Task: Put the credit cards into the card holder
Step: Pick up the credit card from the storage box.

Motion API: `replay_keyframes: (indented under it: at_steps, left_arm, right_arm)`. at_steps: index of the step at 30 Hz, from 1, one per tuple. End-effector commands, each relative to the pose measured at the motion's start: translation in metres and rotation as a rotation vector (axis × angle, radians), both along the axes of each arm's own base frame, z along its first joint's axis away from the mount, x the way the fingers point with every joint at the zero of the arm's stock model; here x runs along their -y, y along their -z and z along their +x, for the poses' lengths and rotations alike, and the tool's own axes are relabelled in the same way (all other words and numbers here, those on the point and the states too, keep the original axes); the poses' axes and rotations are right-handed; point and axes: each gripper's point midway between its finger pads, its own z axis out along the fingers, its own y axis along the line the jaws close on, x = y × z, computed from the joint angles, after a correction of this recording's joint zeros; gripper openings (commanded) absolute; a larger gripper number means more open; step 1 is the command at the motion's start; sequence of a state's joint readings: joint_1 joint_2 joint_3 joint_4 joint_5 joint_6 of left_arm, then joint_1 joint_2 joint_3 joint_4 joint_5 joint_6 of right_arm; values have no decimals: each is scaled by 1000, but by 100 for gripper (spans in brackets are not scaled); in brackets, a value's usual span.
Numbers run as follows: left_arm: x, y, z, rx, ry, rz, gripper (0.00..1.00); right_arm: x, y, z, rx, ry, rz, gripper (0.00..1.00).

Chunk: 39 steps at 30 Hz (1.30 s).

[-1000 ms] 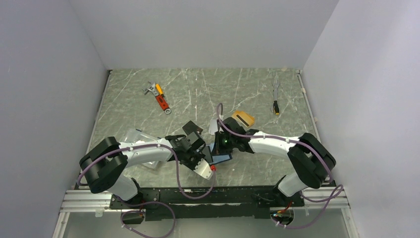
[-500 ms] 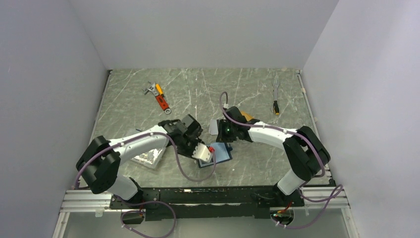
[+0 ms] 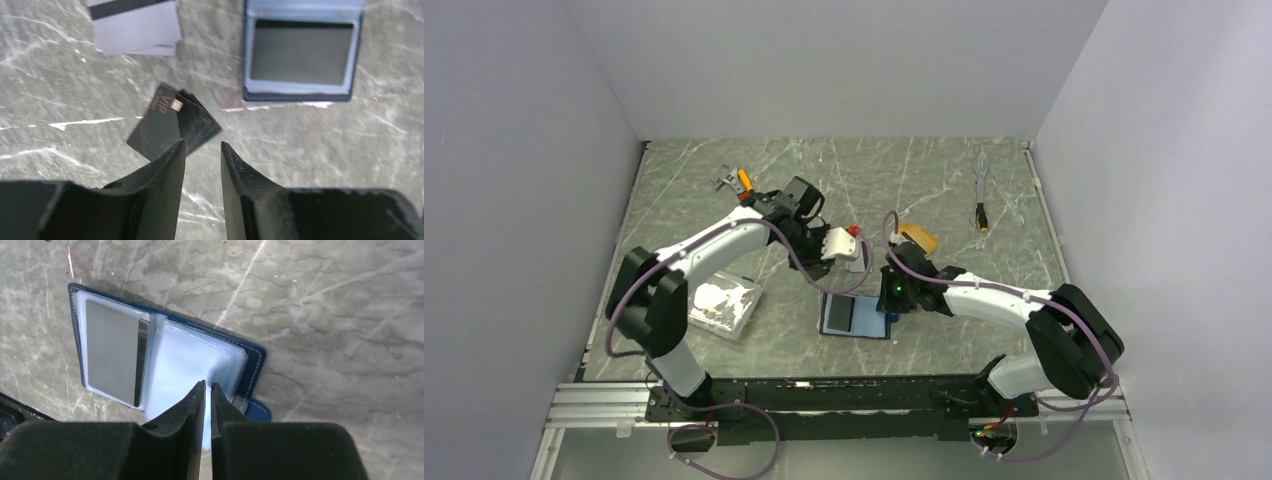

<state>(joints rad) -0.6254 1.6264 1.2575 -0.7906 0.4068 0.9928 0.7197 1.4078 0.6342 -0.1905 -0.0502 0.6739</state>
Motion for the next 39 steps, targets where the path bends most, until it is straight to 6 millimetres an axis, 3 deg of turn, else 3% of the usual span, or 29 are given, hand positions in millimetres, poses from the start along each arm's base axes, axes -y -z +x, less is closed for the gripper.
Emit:
replay_keyframes:
  at_steps: [1,6,15,24,31,39]
  left_arm:
    - [30,-10,29,-50,-66,-90,37]
    - [48,-4,55,-98,-157,-155,36]
    - [72,22,71,-7,-67,-178,36]
    - [84,62,70,41,7,-68,37]
    - [83,76,70,81,21,-17,36]
    - [74,94,53,78,81,47,35]
  right_arm:
    - [10,-34,20,59,58,-7,15]
    - [20,-68,71,126,128,89,28]
    - [10,-55,125,76,175,294,29]
    - [1,-42,147,55,168,348,34]
    - [4,-28,154,37,179,356,35]
    - [8,-21,170,40,182,342,37]
